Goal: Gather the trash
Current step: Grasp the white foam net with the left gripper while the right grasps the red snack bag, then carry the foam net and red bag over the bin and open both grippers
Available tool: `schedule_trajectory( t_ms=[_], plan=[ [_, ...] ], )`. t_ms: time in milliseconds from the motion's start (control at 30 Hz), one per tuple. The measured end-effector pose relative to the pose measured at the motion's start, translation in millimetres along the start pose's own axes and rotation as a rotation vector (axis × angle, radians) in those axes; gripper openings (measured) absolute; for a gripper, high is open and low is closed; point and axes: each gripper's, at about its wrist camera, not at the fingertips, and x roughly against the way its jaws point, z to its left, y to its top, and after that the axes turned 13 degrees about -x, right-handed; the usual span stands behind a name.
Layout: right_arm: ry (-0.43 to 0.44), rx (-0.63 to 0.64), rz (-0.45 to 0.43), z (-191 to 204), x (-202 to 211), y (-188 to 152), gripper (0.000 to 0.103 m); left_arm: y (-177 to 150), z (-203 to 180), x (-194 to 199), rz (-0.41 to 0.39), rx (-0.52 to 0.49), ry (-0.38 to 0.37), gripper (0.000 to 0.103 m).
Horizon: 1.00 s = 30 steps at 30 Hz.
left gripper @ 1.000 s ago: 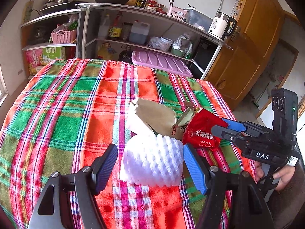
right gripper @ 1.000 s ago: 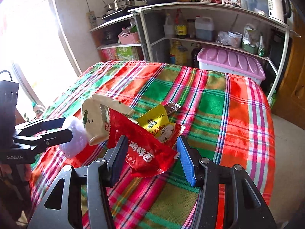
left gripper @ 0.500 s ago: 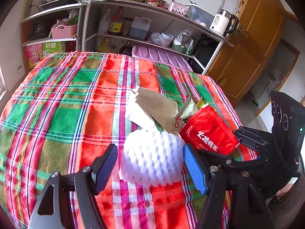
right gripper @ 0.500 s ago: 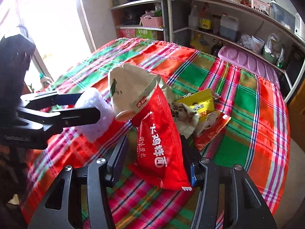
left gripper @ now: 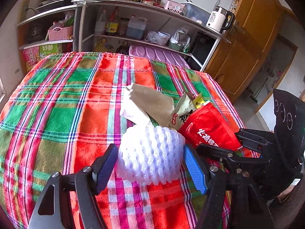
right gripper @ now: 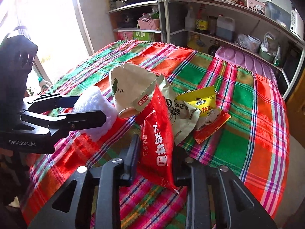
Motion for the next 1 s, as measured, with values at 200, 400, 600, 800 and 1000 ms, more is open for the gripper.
schedule_trajectory(
  t_ms=[200, 400, 600, 800, 1000],
  plan=[
    [-0.006, -0.003, -0.012, 5, 5, -4, 0.018, 0, -6, 1, -0.003, -0.029, 0.001, 0.048],
    [-0.012, -0.018, -0.039, 5, 17, -11, 0.015, 1, -18, 7, -0.013, -0.068, 0.012, 0.031],
    [0.005, -0.033, -0.067, 7, 36, -18, 0.013, -3, -26, 20, -0.035, -0.075, 0.01, 0.029],
    [0.015, -0.058, -0.086, 8, 51, -26, 0.013, -11, -33, 32, -0.053, -0.074, -0.013, 0.029],
    [0.001, -0.128, -0.123, 3, 73, -38, 0.013, -18, -49, 40, -0.056, -0.089, -0.04, 0.029]
  ],
)
